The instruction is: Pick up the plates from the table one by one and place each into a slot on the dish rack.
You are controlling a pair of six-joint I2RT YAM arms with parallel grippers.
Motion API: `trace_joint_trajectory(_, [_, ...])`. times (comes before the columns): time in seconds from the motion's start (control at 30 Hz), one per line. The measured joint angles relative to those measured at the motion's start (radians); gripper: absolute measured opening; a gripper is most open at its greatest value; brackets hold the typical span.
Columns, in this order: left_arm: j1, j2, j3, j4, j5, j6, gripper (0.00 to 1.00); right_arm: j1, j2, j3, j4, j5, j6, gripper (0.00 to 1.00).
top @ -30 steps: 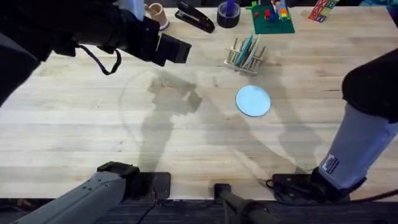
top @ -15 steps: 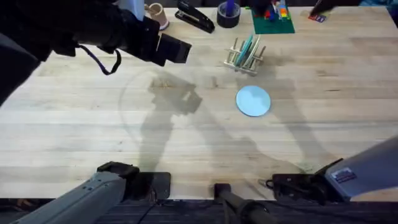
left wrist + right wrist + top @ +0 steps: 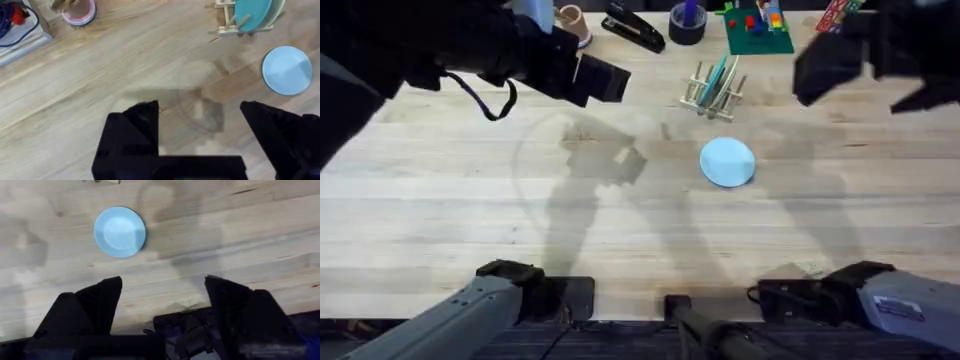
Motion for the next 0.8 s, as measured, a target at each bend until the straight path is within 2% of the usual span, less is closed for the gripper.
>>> trace_joint_trajectory(0.13, [0.000,0.000,0.000,-0.010,0.015,0.000,0.993,-0.052,-0.136,-0.111,0.046,-0.042,-0.019,0.992])
trace_joint_trajectory(0.37, [0.000,0.000,0.000,-0.036,0.029,0.000,0.993,-0.222,-0.291,-0.248,0.112,-0.198,-0.151,0.994])
trace_joint_trajectory(0.47, [0.000,0.000,0.000,-0.041,0.029,0.000,0.993,-0.310,-0.313,-0.262,0.100,-0.292,-0.258,0.994])
trace_joint_trajectory(0.5, [0.000,0.000,0.000,-0.044,0.035,0.000,0.993,-0.428,-0.301,-0.264,0.058,-0.413,-0.423,0.995])
trace_joint_trajectory(0.67, [0.000,0.000,0.000,-0.047,0.059,-0.001,0.993,-0.456,-0.260,-0.264,0.058,-0.472,-0.497,0.995])
trace_joint_trajectory(0.8, [0.000,0.000,0.000,-0.057,0.112,-0.002,0.993,-0.457,-0.233,-0.264,0.060,-0.490,-0.520,0.995])
